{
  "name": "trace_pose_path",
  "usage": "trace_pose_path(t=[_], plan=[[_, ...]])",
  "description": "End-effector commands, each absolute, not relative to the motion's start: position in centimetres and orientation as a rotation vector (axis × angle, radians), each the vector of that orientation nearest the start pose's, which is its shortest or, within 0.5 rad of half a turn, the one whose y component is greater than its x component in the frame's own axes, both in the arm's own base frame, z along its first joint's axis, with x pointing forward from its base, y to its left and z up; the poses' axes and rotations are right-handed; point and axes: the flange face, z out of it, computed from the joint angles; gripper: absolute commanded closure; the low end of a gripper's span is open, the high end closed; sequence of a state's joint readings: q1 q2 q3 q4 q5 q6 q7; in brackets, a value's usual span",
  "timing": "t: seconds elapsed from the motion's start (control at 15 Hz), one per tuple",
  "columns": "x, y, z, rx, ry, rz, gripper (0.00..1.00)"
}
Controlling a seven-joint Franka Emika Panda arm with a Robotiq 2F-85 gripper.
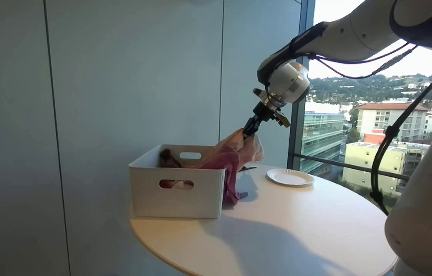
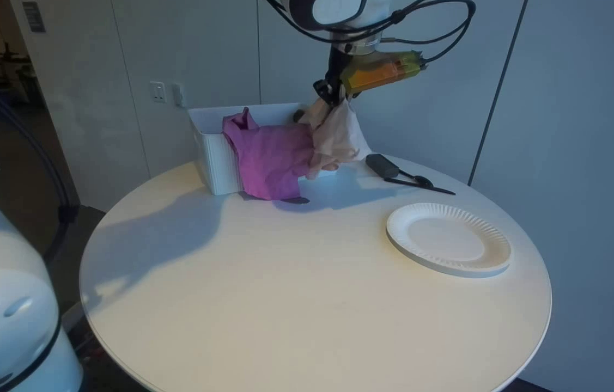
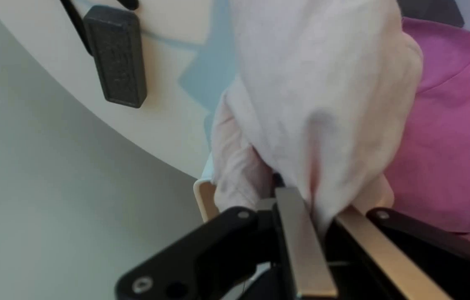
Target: Move the clothes from the box and place them on the table
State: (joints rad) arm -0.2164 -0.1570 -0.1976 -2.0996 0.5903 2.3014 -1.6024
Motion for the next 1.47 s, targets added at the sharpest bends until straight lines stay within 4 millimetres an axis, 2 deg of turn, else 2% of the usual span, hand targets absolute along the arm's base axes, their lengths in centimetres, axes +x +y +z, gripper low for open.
trace_pose_path(t=[0.0,0.53,0.93,1.4], plan=[[46.4,-20.4,56.4,-2.695,-1.312,-1.221,0.96],[40.0,-20.1,63.6,-2.720,-1.343,-1.671,0.95],[35.0,-20.7,66.4,-2.796,-1.240,-1.960,0.95],[27.5,-21.0,68.5,-2.970,-1.081,-2.249,0.95]])
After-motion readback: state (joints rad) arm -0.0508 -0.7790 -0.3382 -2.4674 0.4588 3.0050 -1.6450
